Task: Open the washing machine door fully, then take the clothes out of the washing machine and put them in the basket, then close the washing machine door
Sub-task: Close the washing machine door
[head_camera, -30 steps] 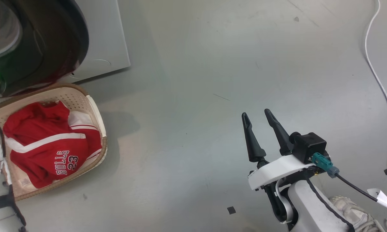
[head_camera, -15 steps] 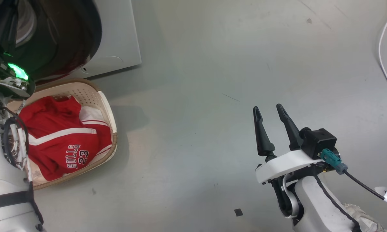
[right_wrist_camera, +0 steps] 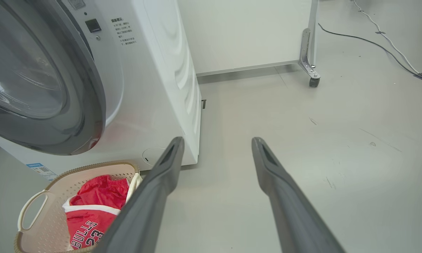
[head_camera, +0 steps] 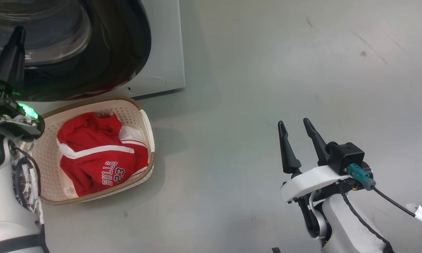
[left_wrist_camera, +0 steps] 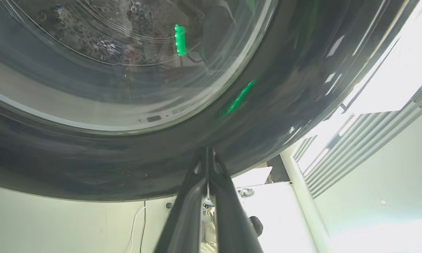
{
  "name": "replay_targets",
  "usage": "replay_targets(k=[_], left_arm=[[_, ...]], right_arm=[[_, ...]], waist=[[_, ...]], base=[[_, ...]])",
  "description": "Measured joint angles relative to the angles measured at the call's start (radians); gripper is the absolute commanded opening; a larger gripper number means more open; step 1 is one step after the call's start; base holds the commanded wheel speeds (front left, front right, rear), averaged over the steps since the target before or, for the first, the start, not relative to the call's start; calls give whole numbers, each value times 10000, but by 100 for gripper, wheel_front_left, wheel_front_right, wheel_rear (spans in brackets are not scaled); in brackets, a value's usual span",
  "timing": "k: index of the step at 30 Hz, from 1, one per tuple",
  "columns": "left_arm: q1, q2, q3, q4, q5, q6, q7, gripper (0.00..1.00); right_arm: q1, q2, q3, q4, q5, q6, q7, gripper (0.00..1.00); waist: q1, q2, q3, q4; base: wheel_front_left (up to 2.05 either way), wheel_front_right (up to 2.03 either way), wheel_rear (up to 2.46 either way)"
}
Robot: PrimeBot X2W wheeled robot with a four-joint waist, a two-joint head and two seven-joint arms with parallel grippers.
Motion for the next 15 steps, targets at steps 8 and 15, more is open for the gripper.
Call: replay_targets(k=[8, 15], left_arm=[[1287, -75, 399, -376, 334, 0, -863, 100], [2144, -92, 416, -1074, 1250, 0, -1611, 100]], right_arm=[[171, -2, -13, 205, -2, 0, 0, 100], [220, -4, -88, 293, 13, 2, 0, 100]], waist=[[0, 0, -651, 490], [0, 0, -1129, 744]], base=[[0, 0, 0], [0, 0, 0]])
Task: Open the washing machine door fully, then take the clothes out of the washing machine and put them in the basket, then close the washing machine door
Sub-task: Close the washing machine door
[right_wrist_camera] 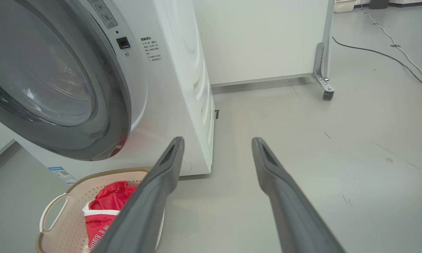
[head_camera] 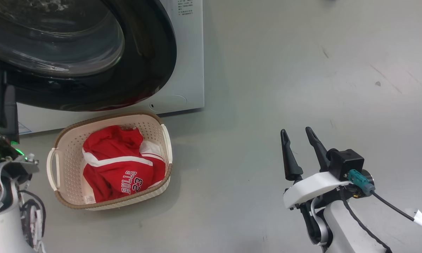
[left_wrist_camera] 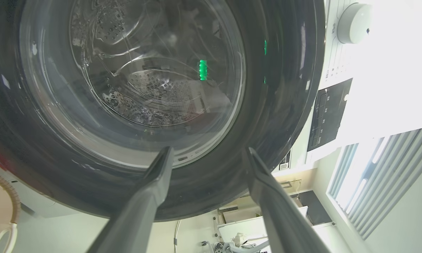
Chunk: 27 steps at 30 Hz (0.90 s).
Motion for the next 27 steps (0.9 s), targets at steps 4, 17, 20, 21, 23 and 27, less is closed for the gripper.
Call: replay_targets(k=[4, 17, 20, 21, 23, 27], left_arm=[[741, 130, -470, -466, 1064, 0, -378, 100], [2678, 966, -1601, -1179, 3965, -2, -2964, 100], [3057, 1283, -2080, -1143, 4769, -2, -3590, 100], [3167, 1413, -2270, -1114, 5064, -2, -3760, 100], [3372, 1559, -2533, -1032, 5476, -2, -4161, 100], [3732, 1956, -3346, -779, 6360, -2, -4817, 100]], right_arm=[[151, 0, 4, 73, 8, 12, 0, 100], [348, 0, 15, 171, 8, 119, 0, 100], [359, 4, -15, 171, 8, 121, 0, 100], [359, 0, -42, 171, 8, 123, 0, 100], [359, 0, -42, 171, 8, 148, 0, 100], [359, -2, -48, 169, 8, 148, 0, 100]], waist=[[0, 0, -253, 103], [0, 0, -886, 227], [0, 0, -967, 227], [0, 0, -990, 233], [0, 0, -1024, 243], [0, 0, -1076, 255]], base=[[0, 0, 0], [0, 0, 0], [0, 0, 0], [0, 0, 0], [0, 0, 0], [0, 0, 0]])
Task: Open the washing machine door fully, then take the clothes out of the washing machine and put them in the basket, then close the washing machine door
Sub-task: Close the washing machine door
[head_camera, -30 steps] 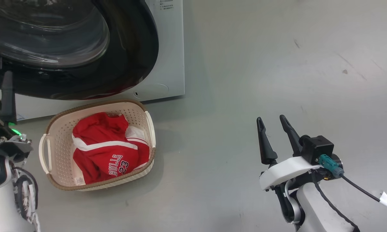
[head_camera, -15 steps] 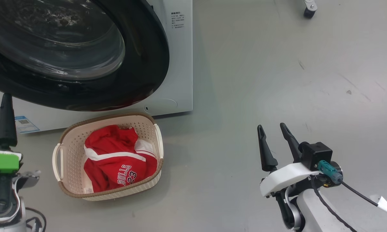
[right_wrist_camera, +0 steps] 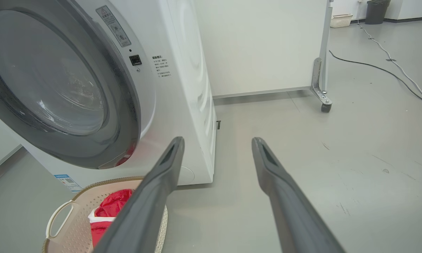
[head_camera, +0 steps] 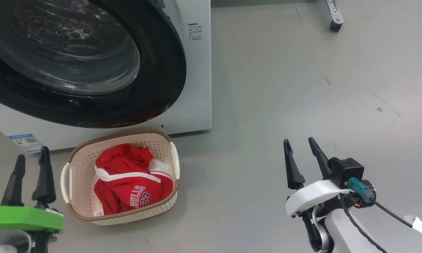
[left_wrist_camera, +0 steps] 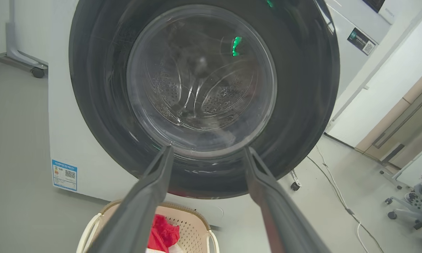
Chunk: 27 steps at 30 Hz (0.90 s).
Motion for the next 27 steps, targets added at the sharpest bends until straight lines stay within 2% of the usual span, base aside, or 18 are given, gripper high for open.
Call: replay_targets(k=[6, 14, 20, 27], left_arm=[[431, 401, -606, 721, 1241, -29, -1101, 100], [659, 527, -907, 1639, 2675, -40, -1158, 100], [706, 485, -669, 1918, 3461, 23, -1156, 100], [701, -146, 385, 1404, 4092, 474, -1149, 100]], right_arm=[[1, 0, -48, -2, -17, 65, 0, 100], [81, 2, -119, -8, -25, 94, 0, 100], [195, 2, -157, -10, -27, 104, 0, 100], [199, 4, -201, -44, -102, 140, 0, 100]], waist=[[0, 0, -95, 24], [0, 0, -187, 33], [0, 0, -216, 36], [0, 0, -234, 47]], base=[[0, 0, 0], [0, 0, 0], [0, 0, 0], [0, 0, 0]])
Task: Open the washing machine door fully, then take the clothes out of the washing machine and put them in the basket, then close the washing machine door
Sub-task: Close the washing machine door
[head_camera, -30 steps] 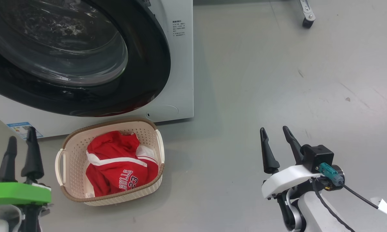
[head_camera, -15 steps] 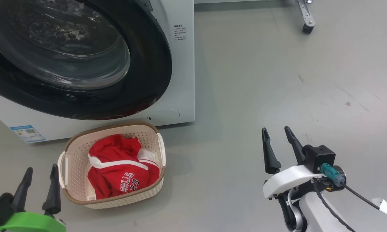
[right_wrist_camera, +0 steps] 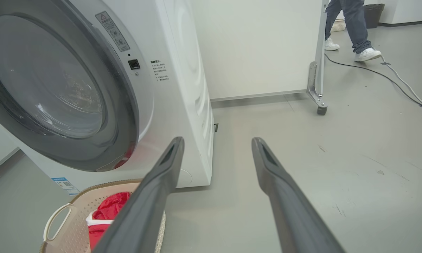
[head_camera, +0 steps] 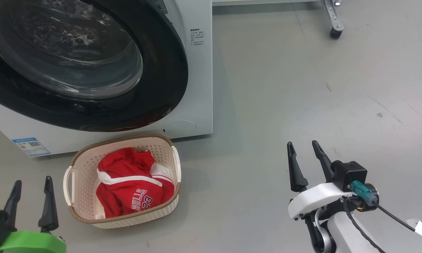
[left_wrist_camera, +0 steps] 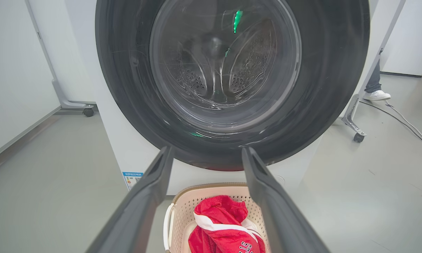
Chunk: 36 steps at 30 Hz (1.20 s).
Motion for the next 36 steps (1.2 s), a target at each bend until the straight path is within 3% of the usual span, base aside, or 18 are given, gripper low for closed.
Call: replay_targets(k=[13, 33, 34, 35, 36], left_arm=[[350, -763, 449, -393, 930, 12, 0, 100], [416, -1206, 961, -512, 1657, -293, 0, 100], [416, -1223, 988, -510, 1674, -297, 0, 100], [416, -1241, 1014, -508, 1676, -301, 0, 100], [416, -1248, 1041, -504, 1695, -334, 0, 100]], right_arm=[[9, 0, 8, -81, -69, 4, 0, 100], [9, 0, 6, -176, -105, 8, 0, 100], [9, 0, 4, -205, -105, 8, 0, 69], [8, 0, 4, -228, -105, 8, 0, 46], [7, 0, 2, -295, -134, 10, 0, 0]], waist=[[0, 0, 16, 14], [0, 0, 125, 83], [0, 0, 130, 86], [0, 0, 136, 90], [0, 0, 142, 93]], base=[[0, 0, 0], [0, 0, 0], [0, 0, 0], [0, 0, 0], [0, 0, 0]])
